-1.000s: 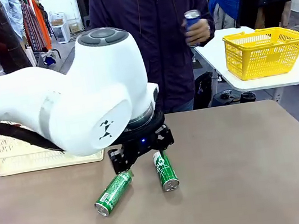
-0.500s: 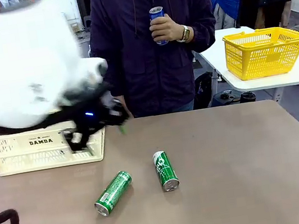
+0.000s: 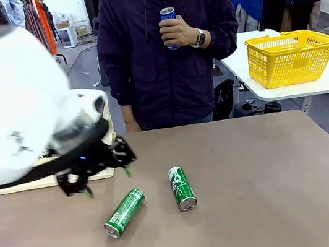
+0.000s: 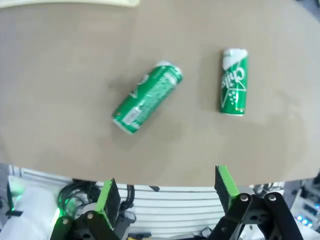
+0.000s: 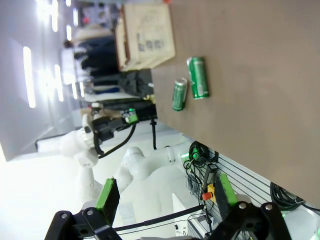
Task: Place the drinks into the Shopping basket.
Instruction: Pick up one drink and place it into the Shopping basket.
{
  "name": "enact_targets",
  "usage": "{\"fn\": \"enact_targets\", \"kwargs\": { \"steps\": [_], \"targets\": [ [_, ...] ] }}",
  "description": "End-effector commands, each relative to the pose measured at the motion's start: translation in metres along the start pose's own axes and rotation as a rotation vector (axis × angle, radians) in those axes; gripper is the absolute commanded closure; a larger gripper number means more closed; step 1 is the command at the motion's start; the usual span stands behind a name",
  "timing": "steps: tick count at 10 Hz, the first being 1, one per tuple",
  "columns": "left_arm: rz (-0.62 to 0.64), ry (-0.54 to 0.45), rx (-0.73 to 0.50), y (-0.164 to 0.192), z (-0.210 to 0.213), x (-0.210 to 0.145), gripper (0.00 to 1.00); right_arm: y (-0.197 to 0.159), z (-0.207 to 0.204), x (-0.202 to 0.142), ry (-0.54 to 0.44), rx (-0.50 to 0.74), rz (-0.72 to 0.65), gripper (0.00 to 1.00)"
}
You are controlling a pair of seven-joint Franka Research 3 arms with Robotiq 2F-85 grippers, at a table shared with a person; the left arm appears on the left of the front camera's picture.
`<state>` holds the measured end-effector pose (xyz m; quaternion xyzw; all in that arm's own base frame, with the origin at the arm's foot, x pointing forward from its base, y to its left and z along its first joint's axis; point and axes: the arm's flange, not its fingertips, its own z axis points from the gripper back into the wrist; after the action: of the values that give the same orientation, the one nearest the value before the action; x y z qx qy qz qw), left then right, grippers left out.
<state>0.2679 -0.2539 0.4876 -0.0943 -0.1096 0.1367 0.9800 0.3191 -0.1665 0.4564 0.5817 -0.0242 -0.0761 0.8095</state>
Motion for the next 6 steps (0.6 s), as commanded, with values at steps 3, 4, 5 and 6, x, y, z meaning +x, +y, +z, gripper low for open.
{"fn": "enact_targets", "kwargs": {
  "steps": [3, 4, 5, 6],
  "targets": [
    [-0.092, 0.024, 0.062, -0.074, -0.07, 0.014, 0.0, 0.005, 0.002, -0.001, 0.01, -0.009, -0.009, 0.0],
    [-0.09, 0.019, 0.09, -0.084, -0.088, 0.01, 0.0, 0.005, 0.002, -0.001, 0.01, -0.009, -0.009, 0.0],
    [-0.079, 0.008, 0.091, -0.096, -0.105, 0.005, 0.0, 0.005, 0.002, -0.001, 0.01, -0.009, -0.009, 0.0],
    [-0.095, -0.005, 0.097, -0.107, -0.119, 0.002, 0.0, 0.005, 0.002, -0.001, 0.01, -0.009, -0.009, 0.0]
  ]
}}
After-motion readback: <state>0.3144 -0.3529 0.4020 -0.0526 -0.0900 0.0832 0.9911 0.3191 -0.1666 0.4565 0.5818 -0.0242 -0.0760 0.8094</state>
